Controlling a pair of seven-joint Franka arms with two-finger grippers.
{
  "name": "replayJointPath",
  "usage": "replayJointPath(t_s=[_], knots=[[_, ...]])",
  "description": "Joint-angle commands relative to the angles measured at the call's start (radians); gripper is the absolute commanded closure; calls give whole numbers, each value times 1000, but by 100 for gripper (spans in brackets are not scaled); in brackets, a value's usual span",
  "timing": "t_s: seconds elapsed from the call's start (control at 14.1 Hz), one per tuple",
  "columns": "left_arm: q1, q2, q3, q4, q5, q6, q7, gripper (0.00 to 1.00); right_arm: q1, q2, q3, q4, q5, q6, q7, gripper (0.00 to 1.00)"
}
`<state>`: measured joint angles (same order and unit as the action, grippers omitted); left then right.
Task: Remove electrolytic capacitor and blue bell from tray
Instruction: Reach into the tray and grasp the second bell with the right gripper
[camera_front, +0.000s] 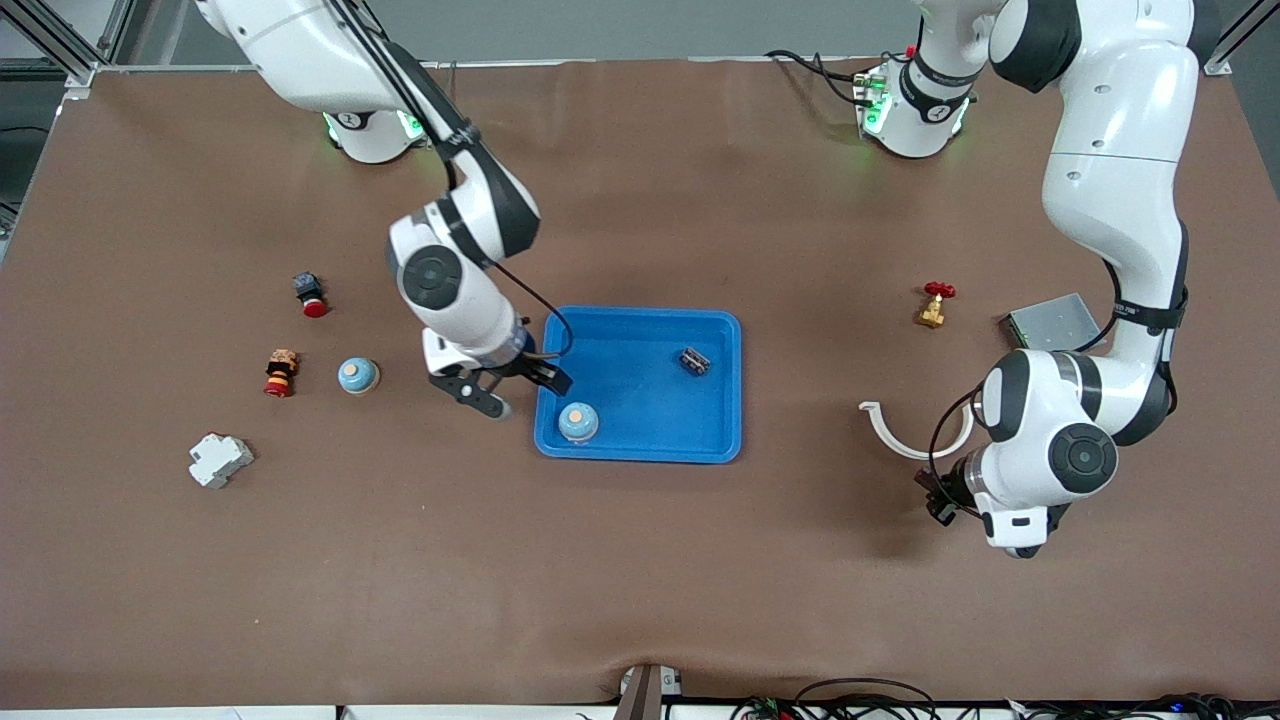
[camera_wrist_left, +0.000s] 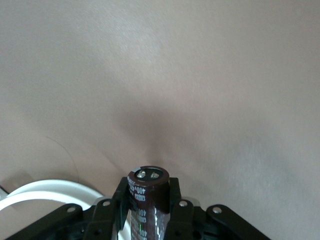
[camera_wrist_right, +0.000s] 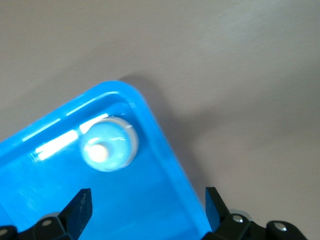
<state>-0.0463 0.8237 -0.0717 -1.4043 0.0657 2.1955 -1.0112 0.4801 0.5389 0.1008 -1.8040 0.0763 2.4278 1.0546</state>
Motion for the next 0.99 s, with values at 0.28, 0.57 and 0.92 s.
replayJointPath(t_s=[0.28,0.57,0.92], knots=[[-10,31,3,27,9,27,-115,100,40,231,-18,294,-98,-29,140,0],[-20,40,3,25,16,49,-147,100,43,250,-19,304,-112,-29,142,0],[-21,42,3,22,17,67,-142,98,48,271,-19,304,-131,-27,142,0]])
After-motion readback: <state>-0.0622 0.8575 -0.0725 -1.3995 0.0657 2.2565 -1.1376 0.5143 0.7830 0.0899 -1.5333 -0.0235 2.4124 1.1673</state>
